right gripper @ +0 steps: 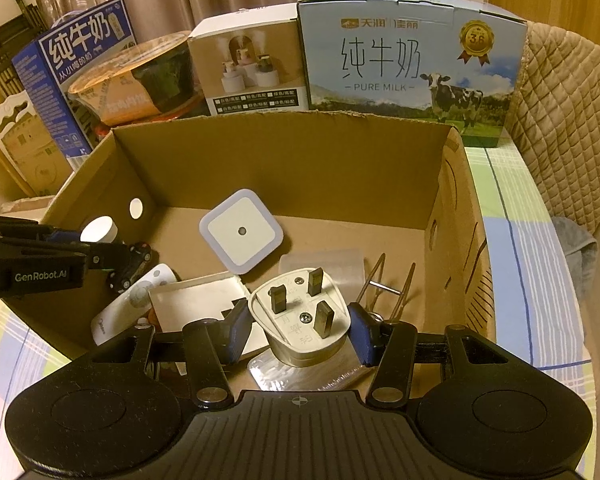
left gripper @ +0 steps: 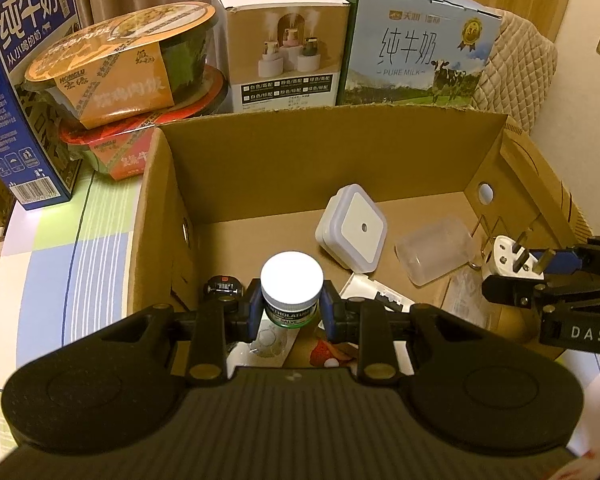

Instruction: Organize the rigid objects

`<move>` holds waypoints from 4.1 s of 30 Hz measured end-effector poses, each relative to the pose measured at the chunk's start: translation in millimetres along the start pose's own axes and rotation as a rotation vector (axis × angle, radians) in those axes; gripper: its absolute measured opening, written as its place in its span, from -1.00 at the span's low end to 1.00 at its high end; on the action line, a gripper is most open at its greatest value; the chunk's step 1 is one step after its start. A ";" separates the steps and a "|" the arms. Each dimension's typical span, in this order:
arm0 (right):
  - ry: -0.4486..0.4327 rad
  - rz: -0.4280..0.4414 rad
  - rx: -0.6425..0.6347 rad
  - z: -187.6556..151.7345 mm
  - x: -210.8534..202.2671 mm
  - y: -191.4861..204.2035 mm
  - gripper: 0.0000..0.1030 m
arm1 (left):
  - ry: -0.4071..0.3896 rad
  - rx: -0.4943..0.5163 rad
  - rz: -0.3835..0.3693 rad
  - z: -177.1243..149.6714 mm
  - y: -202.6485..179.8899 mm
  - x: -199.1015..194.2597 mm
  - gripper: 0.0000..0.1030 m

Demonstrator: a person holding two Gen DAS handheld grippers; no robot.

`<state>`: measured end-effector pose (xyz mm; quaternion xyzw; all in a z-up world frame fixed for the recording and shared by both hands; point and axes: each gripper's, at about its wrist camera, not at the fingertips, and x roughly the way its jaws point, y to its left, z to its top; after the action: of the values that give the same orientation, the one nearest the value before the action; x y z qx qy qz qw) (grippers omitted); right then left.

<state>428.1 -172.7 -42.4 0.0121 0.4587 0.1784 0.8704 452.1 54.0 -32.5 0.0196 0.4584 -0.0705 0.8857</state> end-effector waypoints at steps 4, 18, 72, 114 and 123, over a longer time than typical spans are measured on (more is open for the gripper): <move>0.003 0.002 0.003 -0.3 2.1 -0.6 -0.06 | -0.012 -0.004 0.009 1.0 0.3 -0.4 -0.17; 0.005 0.001 0.020 -0.7 -0.1 -2.0 -0.06 | -0.004 0.008 0.008 -4.4 -0.6 -5.2 -0.17; -0.052 0.023 0.094 -1.2 -42.1 -4.6 0.42 | -0.038 0.043 0.025 -16.8 -18.0 -45.6 0.77; -0.264 -0.058 -0.012 -94.2 -266.8 41.6 0.58 | -0.263 -0.091 0.049 -130.4 -66.2 -276.0 0.98; -0.283 -0.059 0.010 -138.6 -295.9 52.6 0.59 | -0.294 -0.119 0.071 -169.9 -81.6 -309.6 0.98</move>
<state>148.6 -238.5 122.2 0.0279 0.3322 0.1472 0.9312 126.6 23.3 123.8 -0.0272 0.3263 -0.0141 0.9448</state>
